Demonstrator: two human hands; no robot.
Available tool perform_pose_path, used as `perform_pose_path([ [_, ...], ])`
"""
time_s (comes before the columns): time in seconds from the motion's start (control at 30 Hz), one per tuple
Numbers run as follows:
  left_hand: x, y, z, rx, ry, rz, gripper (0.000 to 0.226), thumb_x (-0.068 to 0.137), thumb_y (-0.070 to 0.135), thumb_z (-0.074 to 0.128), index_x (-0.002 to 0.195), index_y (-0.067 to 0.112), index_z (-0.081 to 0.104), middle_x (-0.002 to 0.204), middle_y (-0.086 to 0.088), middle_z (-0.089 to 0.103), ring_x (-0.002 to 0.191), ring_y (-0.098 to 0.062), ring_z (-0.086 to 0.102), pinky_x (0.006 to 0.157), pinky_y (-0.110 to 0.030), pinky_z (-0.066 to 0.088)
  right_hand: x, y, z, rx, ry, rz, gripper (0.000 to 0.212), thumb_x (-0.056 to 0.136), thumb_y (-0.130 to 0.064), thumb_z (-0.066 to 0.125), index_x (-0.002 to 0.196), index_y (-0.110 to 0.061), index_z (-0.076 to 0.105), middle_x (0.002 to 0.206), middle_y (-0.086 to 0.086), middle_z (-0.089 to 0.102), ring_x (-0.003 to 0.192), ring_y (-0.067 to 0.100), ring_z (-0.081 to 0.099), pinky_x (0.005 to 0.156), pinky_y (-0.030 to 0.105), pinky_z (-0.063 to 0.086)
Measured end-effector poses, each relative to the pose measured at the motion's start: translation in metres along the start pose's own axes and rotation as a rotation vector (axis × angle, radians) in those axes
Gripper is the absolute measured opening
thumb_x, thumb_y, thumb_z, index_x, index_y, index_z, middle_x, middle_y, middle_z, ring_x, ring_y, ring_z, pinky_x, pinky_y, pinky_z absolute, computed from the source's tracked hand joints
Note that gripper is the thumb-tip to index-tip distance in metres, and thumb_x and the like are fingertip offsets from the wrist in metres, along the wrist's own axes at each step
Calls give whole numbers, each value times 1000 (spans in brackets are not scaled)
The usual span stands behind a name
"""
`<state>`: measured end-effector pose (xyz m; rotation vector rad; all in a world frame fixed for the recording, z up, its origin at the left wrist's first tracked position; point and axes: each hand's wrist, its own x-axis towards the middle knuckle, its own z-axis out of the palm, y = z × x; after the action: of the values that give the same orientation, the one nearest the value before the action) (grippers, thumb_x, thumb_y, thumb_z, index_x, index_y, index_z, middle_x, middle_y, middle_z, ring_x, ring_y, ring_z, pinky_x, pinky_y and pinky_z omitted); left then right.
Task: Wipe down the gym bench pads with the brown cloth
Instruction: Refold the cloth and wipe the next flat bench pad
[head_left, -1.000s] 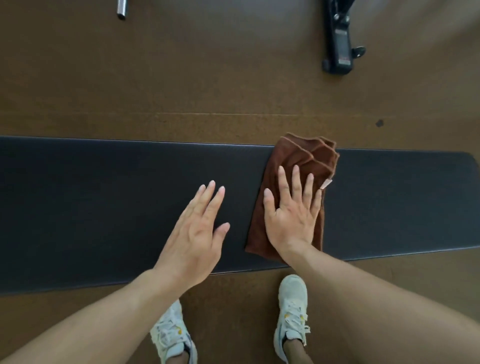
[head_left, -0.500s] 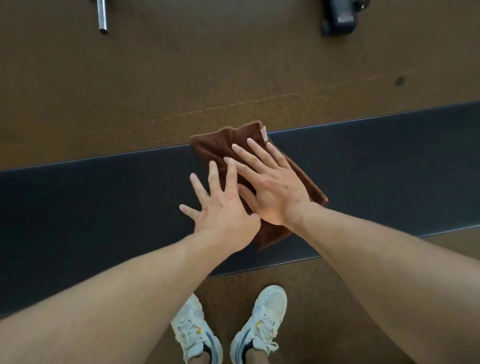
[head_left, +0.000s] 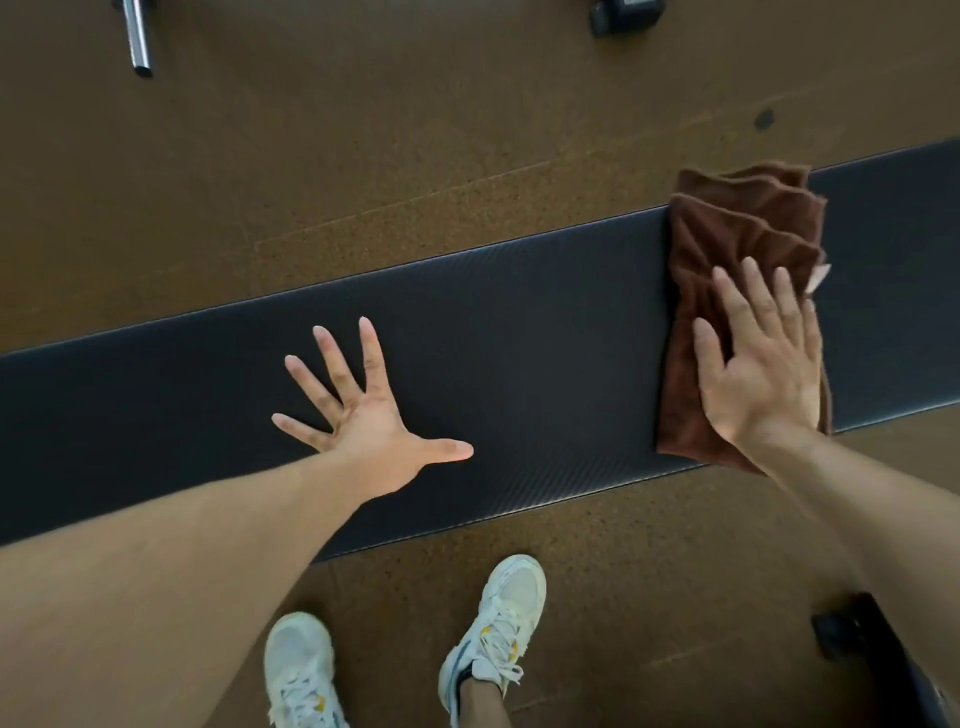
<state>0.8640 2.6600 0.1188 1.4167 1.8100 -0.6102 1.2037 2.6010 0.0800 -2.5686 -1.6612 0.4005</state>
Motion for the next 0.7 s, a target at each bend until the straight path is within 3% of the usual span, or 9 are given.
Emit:
perform_pose_path([
  [0.2, 2, -7, 4, -25, 25, 64, 165, 56, 75, 84, 137, 35, -54, 140, -6, -65, 134, -39, -54, 109, -74, -18, -55, -42, 22, 95, 122, 409, 65, 105, -55, 21, 167, -33, 20, 176, -7, 10, 163, 18, -1, 132, 46, -4],
  [0.4, -1, -32, -8, -131, -59, 255, 153, 66, 67, 83, 147, 35, -43, 142, -6, -63, 131, -39, -56, 109, -76, -20, -90, -125, 48, 92, 65, 458, 62, 109, -56, 21, 167, -35, 11, 177, -7, 2, 163, 19, -9, 131, 48, -8],
  [0.5, -11, -69, -26, -355, -145, 440, 125, 81, 61, 74, 158, 36, -22, 162, 5, -41, 144, -28, -45, 114, -65, -23, -103, -185, 58, 82, 31, 412, 65, 107, -60, 18, 167, -37, 9, 177, -7, -1, 163, 20, -11, 131, 48, -9],
  [0.6, -24, -147, -46, -720, -267, 544, 102, 93, 45, 70, 161, 42, -6, 171, 15, -2, 157, -10, -5, 126, -44, 3, -112, -275, 76, 55, 8, 330, 68, 105, -62, 19, 167, -36, 8, 177, -4, 0, 163, 21, -11, 130, 51, -9],
  [0.7, -24, -251, -63, -739, -161, 544, 87, 98, 38, 65, 161, 46, 6, 169, 20, 11, 155, -3, 7, 128, -42, 15, -129, -382, 99, 28, -3, 148, 68, 104, -62, 23, 167, -37, 12, 177, -5, 4, 163, 20, -9, 131, 50, -8],
])
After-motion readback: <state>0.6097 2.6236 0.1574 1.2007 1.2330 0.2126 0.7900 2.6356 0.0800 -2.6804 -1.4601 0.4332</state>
